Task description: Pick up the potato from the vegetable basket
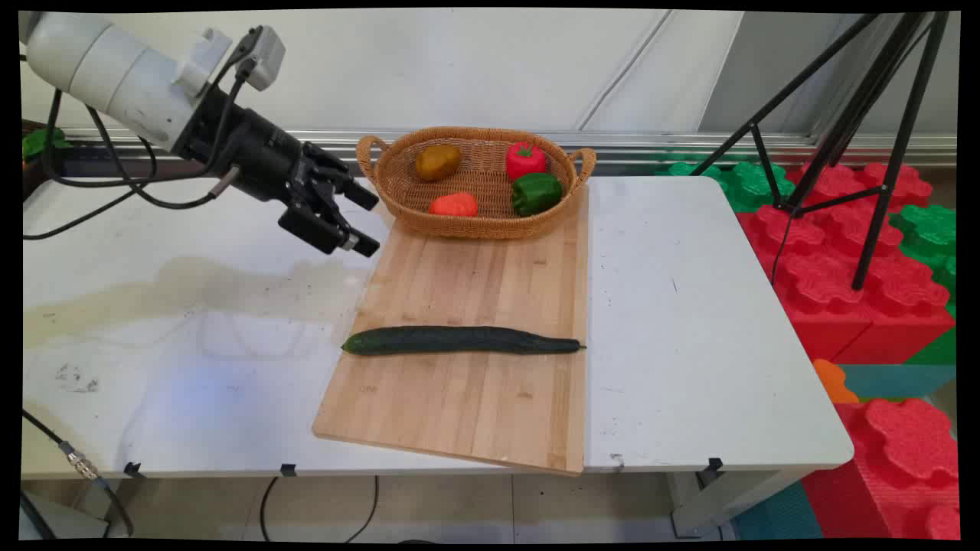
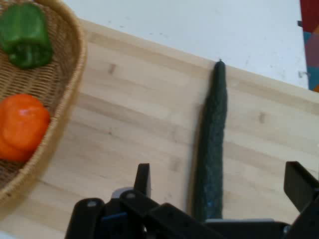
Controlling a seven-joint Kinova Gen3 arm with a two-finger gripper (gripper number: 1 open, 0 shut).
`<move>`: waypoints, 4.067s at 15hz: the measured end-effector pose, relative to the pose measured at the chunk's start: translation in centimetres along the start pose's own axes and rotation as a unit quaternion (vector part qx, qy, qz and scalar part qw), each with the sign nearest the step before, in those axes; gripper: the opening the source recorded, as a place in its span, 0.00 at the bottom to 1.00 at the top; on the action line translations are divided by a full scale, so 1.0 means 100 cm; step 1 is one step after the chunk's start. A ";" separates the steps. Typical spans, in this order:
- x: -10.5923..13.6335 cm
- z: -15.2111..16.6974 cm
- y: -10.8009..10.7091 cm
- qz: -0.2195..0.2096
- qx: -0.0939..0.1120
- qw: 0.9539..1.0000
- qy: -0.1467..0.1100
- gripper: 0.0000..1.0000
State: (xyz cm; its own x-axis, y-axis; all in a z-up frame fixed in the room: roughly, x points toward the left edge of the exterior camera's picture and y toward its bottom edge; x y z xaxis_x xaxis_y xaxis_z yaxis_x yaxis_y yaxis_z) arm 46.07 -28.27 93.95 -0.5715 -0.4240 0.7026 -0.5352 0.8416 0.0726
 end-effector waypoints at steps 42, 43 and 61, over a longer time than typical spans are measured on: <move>0.059 0.184 -0.212 -0.007 0.243 0.965 -0.101 1.00; 0.059 0.189 -0.216 -0.007 0.243 0.964 -0.103 1.00; 0.050 0.224 -0.231 -0.005 0.242 0.961 -0.131 1.00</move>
State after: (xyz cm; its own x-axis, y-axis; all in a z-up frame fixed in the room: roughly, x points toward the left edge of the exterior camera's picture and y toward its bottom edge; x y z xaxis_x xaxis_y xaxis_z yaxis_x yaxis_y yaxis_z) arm 41.63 -57.30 79.94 -0.6686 -0.5543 0.4957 -0.7315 0.6099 -0.3047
